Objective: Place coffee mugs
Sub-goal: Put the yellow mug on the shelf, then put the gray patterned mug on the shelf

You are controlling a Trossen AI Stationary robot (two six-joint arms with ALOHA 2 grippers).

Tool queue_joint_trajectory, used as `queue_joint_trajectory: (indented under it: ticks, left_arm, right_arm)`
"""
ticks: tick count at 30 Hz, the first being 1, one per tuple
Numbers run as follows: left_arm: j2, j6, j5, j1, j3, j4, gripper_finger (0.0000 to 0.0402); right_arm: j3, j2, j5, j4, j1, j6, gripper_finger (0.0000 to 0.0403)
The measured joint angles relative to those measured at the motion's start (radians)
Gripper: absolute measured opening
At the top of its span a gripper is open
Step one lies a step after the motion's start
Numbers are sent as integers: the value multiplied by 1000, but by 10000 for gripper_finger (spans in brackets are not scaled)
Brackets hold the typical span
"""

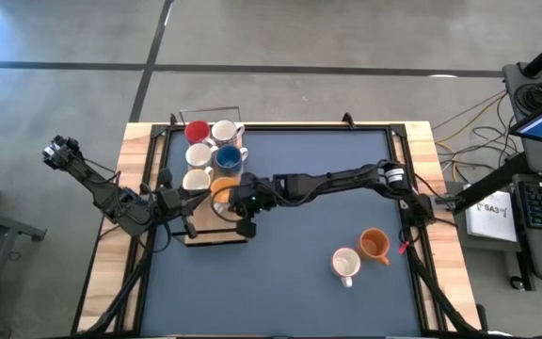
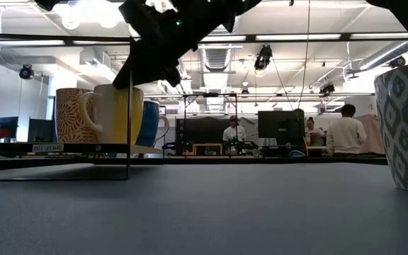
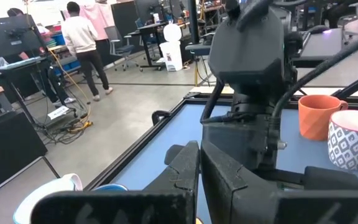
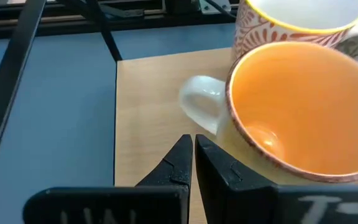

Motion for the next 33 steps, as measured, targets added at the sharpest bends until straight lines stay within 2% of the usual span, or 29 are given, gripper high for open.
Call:
queue_joint_trajectory:
  ticks: [22,33]
  left_arm:
    - [0,0,8,0,0,0,0]
    - [1,0,11,0,0,0,0]
  right_arm:
    - [-5,-10,13,-2,-65,-36,8]
    - [-37,-106,13,-49,-4,-86,8]
